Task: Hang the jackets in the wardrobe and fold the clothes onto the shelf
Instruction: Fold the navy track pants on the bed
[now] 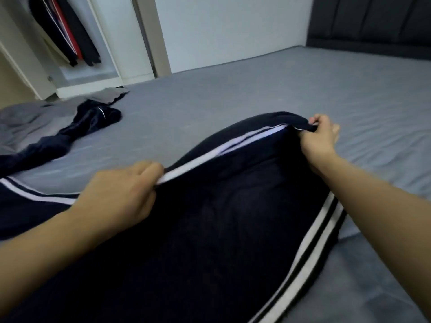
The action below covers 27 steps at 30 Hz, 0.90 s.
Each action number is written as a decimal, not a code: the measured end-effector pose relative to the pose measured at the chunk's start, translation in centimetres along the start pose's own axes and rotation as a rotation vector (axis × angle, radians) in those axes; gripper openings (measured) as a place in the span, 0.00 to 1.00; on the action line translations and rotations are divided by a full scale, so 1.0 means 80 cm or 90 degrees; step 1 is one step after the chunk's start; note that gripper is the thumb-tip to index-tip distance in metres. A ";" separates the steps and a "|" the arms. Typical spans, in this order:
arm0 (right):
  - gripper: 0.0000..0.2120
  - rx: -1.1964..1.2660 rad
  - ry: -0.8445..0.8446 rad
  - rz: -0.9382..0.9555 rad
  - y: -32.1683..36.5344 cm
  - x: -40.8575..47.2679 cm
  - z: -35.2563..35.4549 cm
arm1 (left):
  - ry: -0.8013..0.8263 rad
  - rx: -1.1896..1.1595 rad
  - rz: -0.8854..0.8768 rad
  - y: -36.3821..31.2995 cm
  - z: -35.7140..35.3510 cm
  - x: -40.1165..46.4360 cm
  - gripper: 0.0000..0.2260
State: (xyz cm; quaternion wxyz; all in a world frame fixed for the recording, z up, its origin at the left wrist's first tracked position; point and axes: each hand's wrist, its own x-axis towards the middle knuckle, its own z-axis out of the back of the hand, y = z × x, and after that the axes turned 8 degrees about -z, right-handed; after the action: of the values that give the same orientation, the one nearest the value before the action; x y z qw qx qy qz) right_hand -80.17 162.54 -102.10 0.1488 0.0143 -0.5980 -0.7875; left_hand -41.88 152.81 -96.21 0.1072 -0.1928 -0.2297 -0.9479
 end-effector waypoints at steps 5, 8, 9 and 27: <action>0.04 0.288 0.088 -0.317 -0.011 -0.062 0.086 | 0.228 -0.144 -0.221 -0.172 0.025 -0.068 0.13; 0.19 0.392 0.184 -0.450 -0.009 -0.087 0.123 | 0.410 -0.190 -0.196 -0.218 0.013 -0.068 0.13; 0.21 0.341 0.213 -0.435 -0.004 -0.093 0.124 | 0.413 -0.218 -0.175 -0.221 0.014 -0.066 0.11; 0.29 -0.649 0.314 0.303 0.039 -0.302 -0.021 | 0.530 0.018 0.084 -0.027 0.052 -0.232 0.24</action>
State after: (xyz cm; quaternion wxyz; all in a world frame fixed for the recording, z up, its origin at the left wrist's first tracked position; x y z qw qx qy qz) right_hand -56.06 166.30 -103.42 0.4424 -0.0110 -0.0808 -0.8931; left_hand -24.44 158.80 -101.38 0.2538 0.1942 -0.1667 -0.9328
